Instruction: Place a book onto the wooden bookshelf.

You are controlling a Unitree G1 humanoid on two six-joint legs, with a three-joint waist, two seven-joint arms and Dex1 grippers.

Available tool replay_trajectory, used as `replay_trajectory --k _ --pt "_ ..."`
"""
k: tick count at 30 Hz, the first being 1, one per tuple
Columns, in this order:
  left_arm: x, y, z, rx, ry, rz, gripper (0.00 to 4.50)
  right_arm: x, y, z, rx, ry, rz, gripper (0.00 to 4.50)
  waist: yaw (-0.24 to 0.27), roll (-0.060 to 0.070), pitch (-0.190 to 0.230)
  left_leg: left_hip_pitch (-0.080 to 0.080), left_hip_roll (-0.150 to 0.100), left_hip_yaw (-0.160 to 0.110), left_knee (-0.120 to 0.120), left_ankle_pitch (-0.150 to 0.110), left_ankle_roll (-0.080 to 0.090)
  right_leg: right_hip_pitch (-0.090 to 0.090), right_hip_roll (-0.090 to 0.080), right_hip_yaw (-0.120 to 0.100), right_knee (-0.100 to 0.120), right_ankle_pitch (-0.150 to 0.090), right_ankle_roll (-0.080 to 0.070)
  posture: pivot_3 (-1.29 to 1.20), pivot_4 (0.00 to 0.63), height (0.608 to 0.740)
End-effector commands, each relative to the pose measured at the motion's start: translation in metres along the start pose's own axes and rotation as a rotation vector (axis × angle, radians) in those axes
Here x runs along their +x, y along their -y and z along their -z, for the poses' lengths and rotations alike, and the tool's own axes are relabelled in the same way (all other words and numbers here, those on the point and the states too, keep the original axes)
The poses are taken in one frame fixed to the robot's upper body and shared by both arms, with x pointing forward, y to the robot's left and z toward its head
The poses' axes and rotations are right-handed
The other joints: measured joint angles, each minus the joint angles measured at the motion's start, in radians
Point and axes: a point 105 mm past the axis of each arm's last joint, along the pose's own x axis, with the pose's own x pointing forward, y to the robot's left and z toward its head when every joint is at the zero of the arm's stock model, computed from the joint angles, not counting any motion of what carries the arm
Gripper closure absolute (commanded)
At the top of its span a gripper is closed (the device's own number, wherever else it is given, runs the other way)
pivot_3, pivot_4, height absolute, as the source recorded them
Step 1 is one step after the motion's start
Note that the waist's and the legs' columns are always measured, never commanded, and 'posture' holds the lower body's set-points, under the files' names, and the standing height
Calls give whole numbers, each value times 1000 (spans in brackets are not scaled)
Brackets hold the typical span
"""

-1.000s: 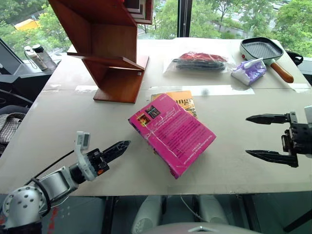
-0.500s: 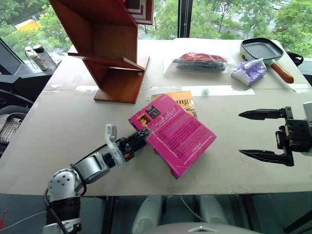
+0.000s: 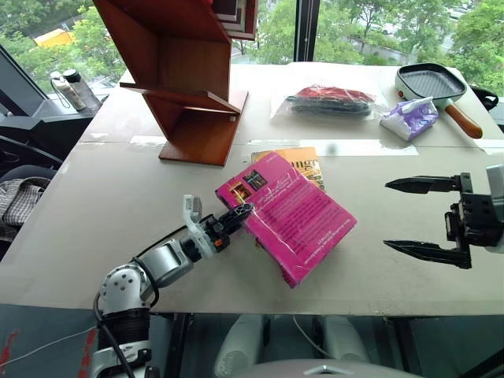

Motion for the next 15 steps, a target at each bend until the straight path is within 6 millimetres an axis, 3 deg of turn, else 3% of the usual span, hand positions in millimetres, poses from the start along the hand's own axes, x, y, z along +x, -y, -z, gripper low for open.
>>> replay_trajectory --k 1,7,10,13,15 --pt "-2 1 5 1 -26 11 4460 -1 -1 -8 -48 -1 14 0 0 1 -1 0 0 0 0 0 0 0 0 0 0 0 0 0 150 740" --pt "-21 53 -27 161 32 131 4460 0 6 -11 -32 61 82 0 -5 -1 1 -1 1 0 0 0 0 -1 0 1 0 0 0 0 150 740" --pt "-18 103 -49 358 33 206 4460 -4 17 -17 -32 123 161 0 -1 -3 2 -2 2 0 0 0 -1 -2 0 0 0 0 0 0 150 740" --pt "-10 146 -57 573 1 249 4460 -11 28 -26 -28 186 234 0 1 -3 2 -4 0 -3 0 2 -3 -2 0 -2 -1 0 0 0 150 740" --pt "-3 188 -62 763 12 292 4460 -17 38 -35 -37 229 280 0 -2 -3 2 -5 -1 -2 1 3 -5 -3 0 -2 -3 0 0 0 150 740"
